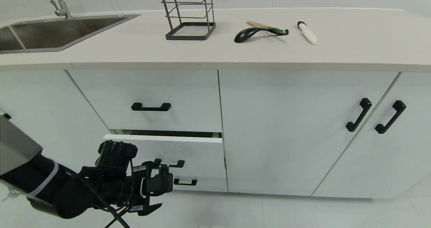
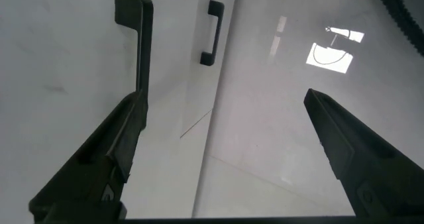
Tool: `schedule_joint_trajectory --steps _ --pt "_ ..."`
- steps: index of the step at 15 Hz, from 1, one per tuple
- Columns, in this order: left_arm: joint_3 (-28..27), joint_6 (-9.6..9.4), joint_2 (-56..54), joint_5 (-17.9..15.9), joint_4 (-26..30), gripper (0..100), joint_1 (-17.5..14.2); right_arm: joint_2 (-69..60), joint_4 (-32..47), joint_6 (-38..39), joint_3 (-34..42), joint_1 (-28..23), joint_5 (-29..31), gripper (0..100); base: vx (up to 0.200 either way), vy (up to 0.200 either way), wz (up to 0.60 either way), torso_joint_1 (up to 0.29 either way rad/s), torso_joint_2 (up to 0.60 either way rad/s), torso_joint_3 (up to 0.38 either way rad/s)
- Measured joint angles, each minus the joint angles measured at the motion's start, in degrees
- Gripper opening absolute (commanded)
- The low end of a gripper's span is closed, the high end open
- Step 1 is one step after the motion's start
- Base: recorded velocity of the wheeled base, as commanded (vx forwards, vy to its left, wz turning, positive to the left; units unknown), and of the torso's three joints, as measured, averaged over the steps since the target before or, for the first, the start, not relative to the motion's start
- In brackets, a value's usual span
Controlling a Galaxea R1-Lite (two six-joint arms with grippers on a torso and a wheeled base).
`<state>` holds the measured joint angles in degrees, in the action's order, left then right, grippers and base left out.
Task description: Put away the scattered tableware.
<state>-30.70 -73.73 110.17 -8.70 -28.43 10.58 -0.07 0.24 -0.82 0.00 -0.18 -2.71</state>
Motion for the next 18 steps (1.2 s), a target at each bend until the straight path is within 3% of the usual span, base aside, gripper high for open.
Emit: schedule_joint_trajectory --steps 4,6,9,11,18 --pt "7.3 0.21 -10.1 -0.2 0.0 100 0.7 0.0 0.0 0.0 -0.1 0.0 0.0 0 0.0 0.0 0.0 0.0 0.0 0.0" --pt "8.4 0.67 -14.5 -1.1 0.0 100 1.6 0.0 0.0 0.0 0.0 0.0 0.0 0 0.0 0.0 0.0 0.0 0.0 0.0" --pt "2.8 1.88 -17.3 -2.0 1.4 100 3.5 0.0 0.0 0.0 -0.1 0.0 0.0 0 0.0 0.0 0.0 0.0 0.0 0.0" --pt "-3.2 2.43 -17.2 -2.2 6.0 100 4.2 0.0 0.0 0.0 -0.1 0.0 0.0 0 0.0 0.0 0.0 0.0 0.0 0.0" --pt "-13.8 2.67 -8.3 -2.2 7.3 100 2.5 0.0 0.0 0.0 0.0 0.0 0.0 0 0.0 0.0 0.0 0.0 0.0 0.0"
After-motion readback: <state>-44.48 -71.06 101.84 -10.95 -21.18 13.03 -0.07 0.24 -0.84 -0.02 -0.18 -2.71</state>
